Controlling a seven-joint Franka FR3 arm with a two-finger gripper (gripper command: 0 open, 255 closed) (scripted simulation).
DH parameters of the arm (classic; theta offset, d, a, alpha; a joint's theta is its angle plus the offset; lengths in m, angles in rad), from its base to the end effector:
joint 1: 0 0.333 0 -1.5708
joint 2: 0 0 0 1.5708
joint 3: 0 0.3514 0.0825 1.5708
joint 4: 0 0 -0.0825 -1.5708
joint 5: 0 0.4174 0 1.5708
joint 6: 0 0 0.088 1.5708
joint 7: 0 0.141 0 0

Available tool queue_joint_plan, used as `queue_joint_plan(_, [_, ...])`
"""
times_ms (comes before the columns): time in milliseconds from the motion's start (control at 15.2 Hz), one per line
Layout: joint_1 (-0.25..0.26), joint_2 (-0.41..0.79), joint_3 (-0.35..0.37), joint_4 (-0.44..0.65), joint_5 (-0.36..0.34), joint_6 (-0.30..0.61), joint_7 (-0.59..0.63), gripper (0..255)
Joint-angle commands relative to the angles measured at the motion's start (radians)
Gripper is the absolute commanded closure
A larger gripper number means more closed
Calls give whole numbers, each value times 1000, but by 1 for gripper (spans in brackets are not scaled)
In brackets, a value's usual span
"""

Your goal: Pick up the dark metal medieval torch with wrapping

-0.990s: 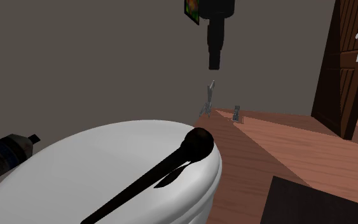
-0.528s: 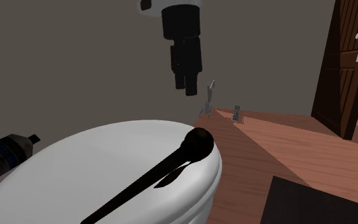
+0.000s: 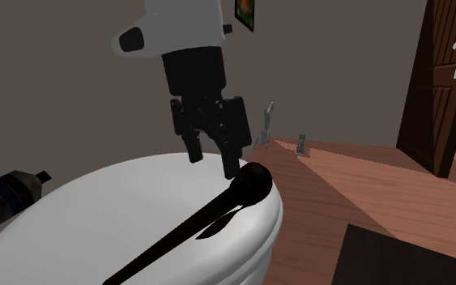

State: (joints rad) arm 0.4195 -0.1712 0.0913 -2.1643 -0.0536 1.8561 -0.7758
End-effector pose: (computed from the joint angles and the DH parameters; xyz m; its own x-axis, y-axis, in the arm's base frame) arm 0.4421 0.2422 0.4457 0.2585 0.9553 -0.1435 0.9621 -0.2679 -0.0506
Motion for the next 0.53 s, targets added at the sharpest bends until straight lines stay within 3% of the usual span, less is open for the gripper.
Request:
queue_joint_plan(0, [27,26,21,-7,-6,15,-68,0])
queue_joint_plan(462, [32,58,26,-62,-11,99,-71,0])
